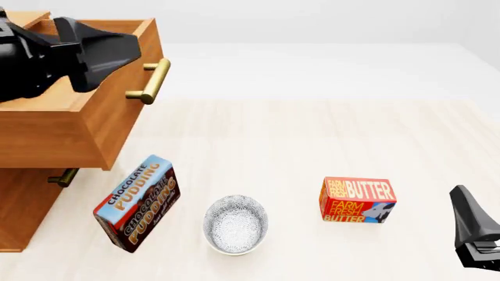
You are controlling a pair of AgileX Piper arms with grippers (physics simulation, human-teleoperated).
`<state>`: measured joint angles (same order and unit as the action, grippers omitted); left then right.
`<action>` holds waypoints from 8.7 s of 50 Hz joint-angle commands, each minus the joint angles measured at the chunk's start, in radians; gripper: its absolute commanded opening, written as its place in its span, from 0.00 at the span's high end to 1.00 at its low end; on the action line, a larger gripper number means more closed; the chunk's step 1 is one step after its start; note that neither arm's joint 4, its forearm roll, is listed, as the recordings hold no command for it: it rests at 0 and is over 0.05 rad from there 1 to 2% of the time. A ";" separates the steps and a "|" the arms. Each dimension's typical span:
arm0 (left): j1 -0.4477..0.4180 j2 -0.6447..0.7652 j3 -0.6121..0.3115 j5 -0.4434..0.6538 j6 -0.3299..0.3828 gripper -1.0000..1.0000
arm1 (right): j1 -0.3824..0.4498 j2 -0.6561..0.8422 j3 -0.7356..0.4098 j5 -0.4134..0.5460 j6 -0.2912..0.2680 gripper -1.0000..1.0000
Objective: Put the bowl in the top drawer of the cabinet.
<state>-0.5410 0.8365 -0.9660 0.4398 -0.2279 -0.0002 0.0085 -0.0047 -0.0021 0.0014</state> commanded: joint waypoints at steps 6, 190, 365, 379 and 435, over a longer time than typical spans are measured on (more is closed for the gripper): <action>-0.113 0.003 0.041 -0.030 0.012 0.00 | 0.000 -0.001 0.000 0.000 0.000 0.00; -0.159 0.795 0.354 -0.608 -0.217 0.00 | 0.000 -0.001 0.000 0.000 0.000 0.00; -0.167 -0.001 0.360 -0.250 0.175 1.00 | 0.000 -0.001 0.000 0.000 0.000 0.00; -0.097 -0.077 0.270 -0.165 0.214 1.00 | 0.000 -0.001 0.000 0.000 0.000 0.00; 0.249 0.036 -0.159 -0.017 -0.021 1.00 | 0.000 -0.001 0.000 0.000 0.000 0.00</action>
<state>-0.3524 0.8275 -1.0600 0.4285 -0.2089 -0.0002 0.0085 -0.0047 -0.0021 0.0014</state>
